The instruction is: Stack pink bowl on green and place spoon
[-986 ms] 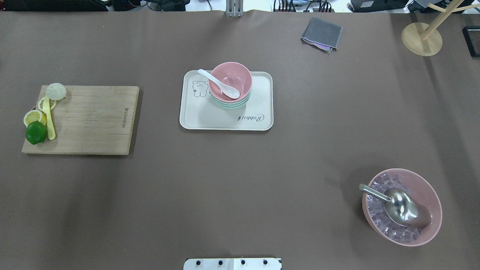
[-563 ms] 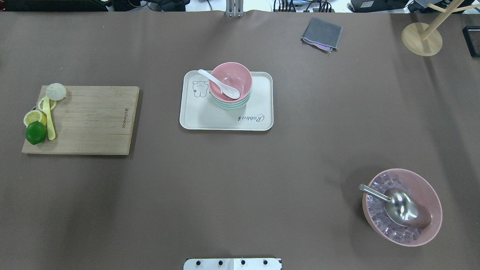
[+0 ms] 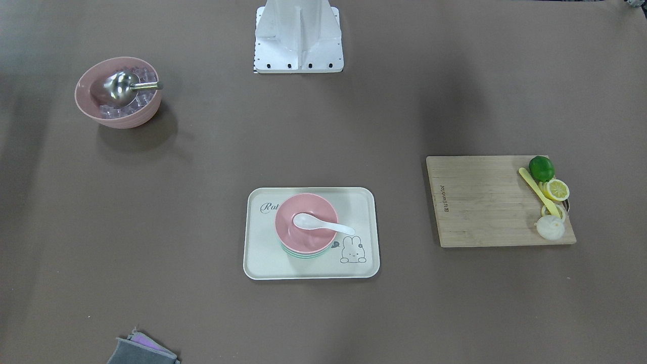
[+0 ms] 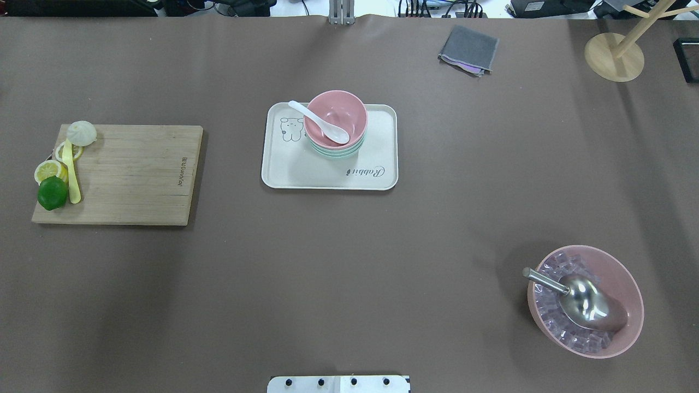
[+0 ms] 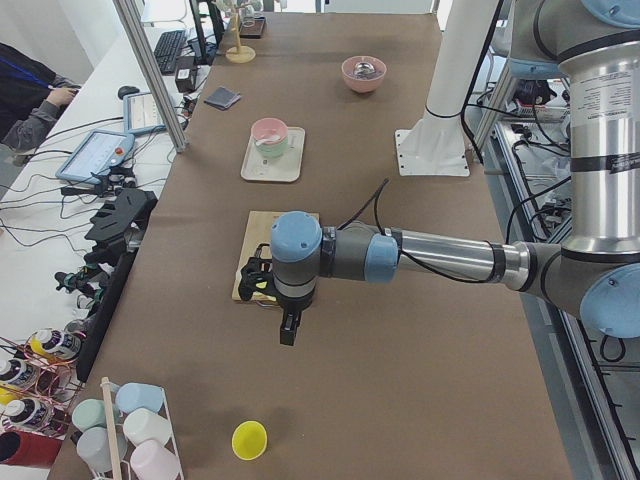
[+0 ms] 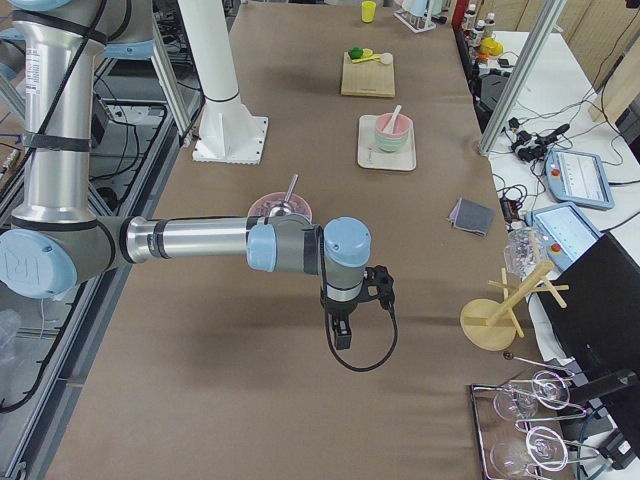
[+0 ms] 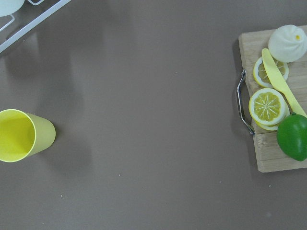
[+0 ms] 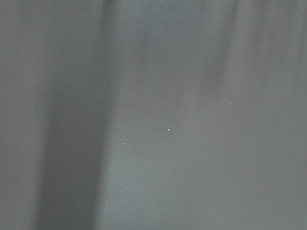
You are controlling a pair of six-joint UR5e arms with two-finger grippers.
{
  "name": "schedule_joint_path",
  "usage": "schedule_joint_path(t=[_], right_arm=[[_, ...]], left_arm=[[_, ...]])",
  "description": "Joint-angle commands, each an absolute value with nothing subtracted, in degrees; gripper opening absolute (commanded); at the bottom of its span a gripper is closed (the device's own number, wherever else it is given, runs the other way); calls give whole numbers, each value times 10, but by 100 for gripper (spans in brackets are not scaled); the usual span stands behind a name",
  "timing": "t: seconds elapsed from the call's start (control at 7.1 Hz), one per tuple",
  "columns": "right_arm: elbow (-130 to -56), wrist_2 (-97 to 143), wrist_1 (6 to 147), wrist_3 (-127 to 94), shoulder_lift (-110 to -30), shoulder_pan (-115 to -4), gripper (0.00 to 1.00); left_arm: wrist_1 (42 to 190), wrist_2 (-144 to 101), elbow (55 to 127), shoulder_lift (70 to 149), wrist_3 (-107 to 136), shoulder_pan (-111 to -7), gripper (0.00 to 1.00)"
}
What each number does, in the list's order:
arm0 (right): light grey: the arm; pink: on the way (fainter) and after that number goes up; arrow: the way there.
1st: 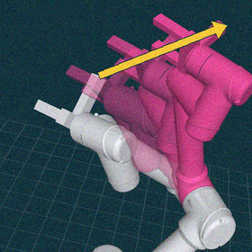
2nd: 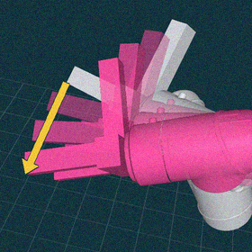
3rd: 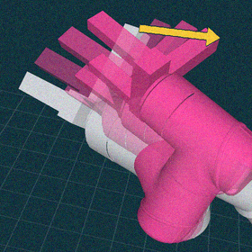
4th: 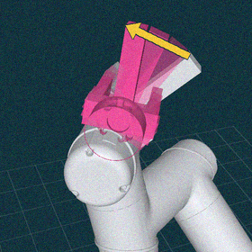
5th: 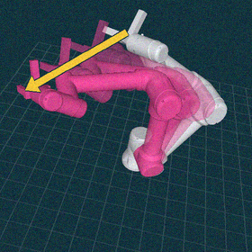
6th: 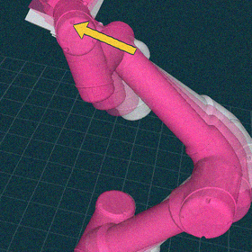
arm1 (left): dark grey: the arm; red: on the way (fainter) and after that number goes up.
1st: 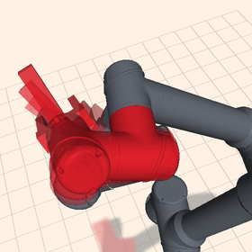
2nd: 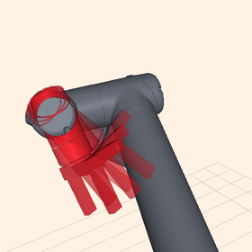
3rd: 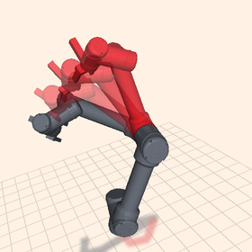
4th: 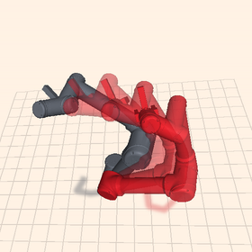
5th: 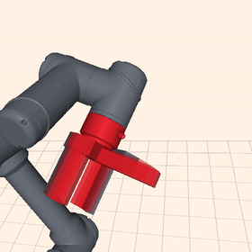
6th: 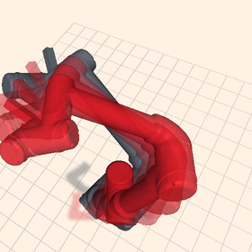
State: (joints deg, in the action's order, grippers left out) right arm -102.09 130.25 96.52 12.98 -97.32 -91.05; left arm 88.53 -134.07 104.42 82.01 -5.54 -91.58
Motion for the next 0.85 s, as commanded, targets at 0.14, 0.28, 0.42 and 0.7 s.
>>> schedule_joint_path(t=[0.14, 0.28, 0.42, 0.7], right_arm=[[-1020, 1303, 965, 132, -977, -911, 100], [-1020, 1303, 965, 132, -977, -911, 100], [-1020, 1303, 965, 132, -977, -911, 100], [-1020, 1303, 965, 132, -977, -911, 100]], left_arm=[[886, -1339, 1050, 810, -55, -916, 98], [886, -1339, 1050, 810, -55, -916, 98], [886, -1339, 1050, 808, -55, -916, 98], [886, -1341, 1059, 798, -55, -916, 98]])
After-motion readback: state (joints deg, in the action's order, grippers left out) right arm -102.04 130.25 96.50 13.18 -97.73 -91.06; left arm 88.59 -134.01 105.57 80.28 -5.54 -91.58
